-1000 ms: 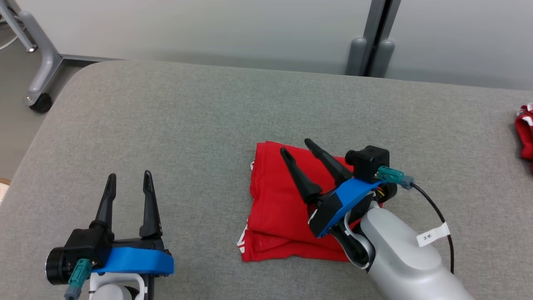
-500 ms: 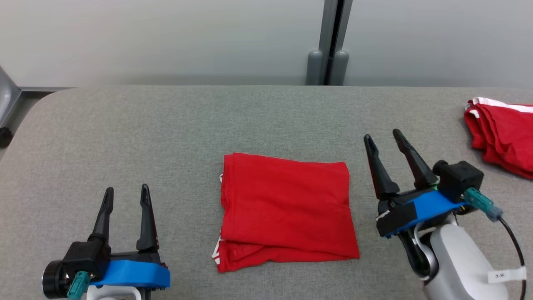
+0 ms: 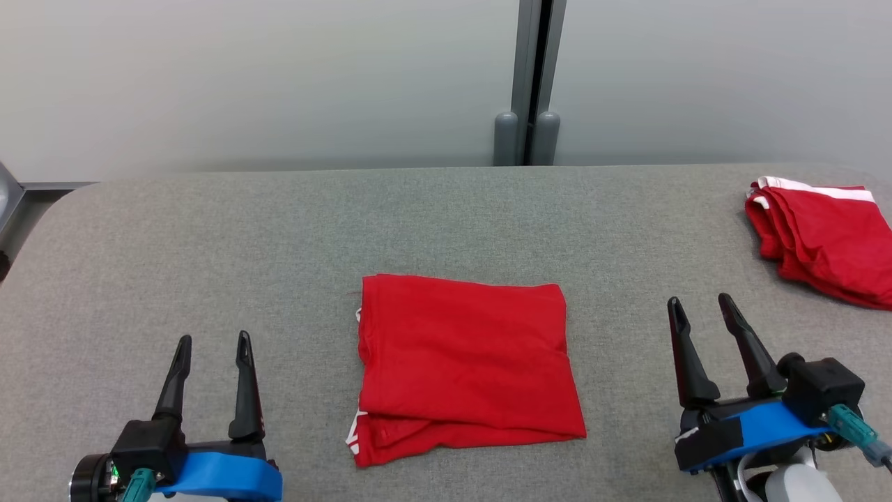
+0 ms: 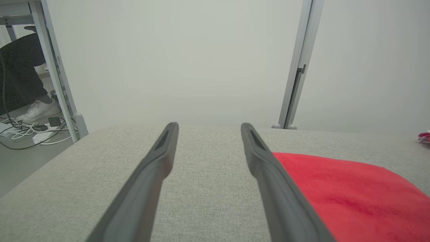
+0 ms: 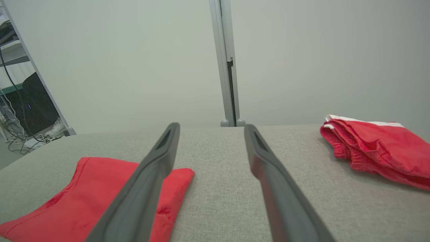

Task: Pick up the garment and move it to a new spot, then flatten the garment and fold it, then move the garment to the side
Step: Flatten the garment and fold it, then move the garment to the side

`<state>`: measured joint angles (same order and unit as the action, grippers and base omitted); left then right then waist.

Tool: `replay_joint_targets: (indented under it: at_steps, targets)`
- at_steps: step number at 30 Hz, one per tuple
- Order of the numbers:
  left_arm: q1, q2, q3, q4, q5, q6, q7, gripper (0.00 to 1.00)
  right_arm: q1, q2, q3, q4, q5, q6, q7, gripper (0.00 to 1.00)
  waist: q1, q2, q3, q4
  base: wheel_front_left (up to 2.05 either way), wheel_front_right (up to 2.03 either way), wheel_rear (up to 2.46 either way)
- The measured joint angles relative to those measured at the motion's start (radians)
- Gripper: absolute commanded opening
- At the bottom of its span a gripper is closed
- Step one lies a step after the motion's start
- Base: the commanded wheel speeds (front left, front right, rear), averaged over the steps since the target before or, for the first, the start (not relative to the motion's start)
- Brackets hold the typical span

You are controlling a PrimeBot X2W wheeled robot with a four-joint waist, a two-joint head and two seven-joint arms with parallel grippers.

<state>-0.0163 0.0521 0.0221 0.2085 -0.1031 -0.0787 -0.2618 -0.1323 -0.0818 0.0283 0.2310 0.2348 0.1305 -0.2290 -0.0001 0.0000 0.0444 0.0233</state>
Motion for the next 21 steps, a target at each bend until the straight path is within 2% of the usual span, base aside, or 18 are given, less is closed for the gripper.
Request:
replay_joint_targets:
  at_steps: [9,21]
  targets:
    - [0.023,0.004,-0.001,0.005,0.008,-0.001,0.0,1.0,0.115,0.023,-0.047,-0.09,-0.046,0.0,0.054,1.0,0.0,0.0,-0.026,0.007,0.0,0.0,0.0]
    - [0.054,0.007,-0.011,0.006,0.014,0.008,0.0,1.0,0.163,0.03,-0.064,-0.114,-0.057,0.0,0.096,1.0,0.0,0.0,-0.04,0.02,0.0,0.0,0.0]
